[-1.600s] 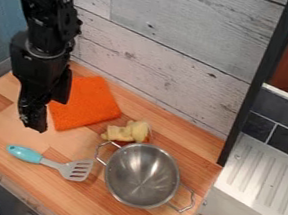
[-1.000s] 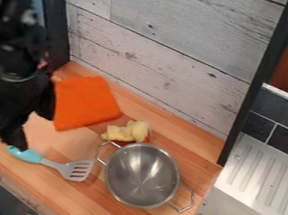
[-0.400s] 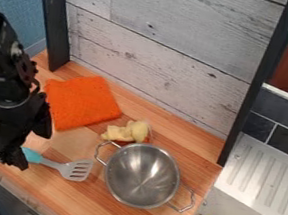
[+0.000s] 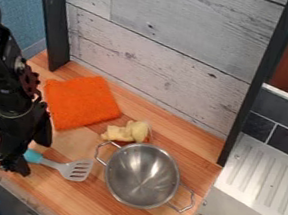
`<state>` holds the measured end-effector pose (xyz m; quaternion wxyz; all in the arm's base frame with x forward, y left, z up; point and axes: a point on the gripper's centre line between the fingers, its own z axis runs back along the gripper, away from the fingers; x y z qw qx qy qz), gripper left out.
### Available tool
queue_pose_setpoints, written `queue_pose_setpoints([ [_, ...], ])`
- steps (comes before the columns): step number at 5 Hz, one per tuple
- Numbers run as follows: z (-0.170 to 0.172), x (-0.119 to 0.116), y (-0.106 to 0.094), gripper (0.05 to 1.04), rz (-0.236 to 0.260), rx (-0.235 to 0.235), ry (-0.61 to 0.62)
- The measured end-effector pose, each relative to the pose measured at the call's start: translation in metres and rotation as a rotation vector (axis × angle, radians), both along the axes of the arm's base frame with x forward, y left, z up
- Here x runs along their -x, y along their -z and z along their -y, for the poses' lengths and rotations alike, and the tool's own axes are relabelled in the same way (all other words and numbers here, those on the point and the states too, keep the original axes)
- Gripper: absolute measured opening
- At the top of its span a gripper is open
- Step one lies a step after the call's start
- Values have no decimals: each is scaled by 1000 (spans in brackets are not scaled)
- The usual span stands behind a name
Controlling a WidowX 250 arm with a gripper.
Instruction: Take the blue fork and place it on the orange tissue
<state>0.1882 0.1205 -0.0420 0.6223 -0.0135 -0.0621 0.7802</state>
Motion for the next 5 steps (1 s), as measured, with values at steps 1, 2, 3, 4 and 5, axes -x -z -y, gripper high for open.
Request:
queue_pose_setpoints([
  [1, 0, -2, 3, 970, 7, -1, -2],
  [2, -1, -3, 4, 740, 15, -14, 20],
  [3, -2, -3, 4, 472, 16, -23, 31],
  [4, -1, -2, 0, 323, 19, -18, 21],
  [5, 3, 7, -3, 323, -17, 5, 17],
])
